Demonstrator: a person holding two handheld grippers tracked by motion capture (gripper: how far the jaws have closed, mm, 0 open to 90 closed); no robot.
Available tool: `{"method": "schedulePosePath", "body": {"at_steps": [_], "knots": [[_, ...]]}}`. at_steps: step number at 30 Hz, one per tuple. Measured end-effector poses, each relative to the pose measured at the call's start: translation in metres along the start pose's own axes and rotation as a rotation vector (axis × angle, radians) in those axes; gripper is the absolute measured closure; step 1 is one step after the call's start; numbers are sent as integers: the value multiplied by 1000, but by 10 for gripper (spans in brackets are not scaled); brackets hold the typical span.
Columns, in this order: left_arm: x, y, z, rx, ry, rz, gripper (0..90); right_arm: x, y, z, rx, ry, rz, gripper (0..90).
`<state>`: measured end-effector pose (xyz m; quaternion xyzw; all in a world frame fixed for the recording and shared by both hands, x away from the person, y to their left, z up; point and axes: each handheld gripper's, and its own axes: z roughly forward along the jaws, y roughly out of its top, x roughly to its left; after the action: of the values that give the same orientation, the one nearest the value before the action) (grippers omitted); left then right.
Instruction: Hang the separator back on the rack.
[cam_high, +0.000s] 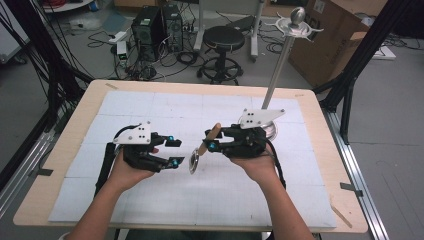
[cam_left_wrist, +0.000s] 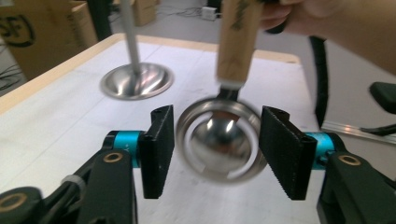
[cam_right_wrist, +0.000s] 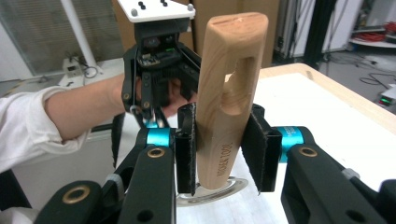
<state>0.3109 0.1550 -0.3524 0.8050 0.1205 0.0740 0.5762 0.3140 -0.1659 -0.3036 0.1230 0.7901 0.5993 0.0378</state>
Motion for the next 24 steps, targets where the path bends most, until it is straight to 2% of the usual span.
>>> {"method": "schedulePosePath", "body": {"at_steps": [5,11,14,24], "knots": [[9,-5,-12,7,65,-40,386,-4,1,-19,12,-37,5,678],[15,-8,-24,5,135,-56,294,-12,2,-44,15,-95,18,678],[15,-9,-29,-6,150,-58,273,-16,3,-55,18,-125,25,678],[16,-10,-39,14,192,-58,208,-28,18,-87,29,-200,27,678]]}}
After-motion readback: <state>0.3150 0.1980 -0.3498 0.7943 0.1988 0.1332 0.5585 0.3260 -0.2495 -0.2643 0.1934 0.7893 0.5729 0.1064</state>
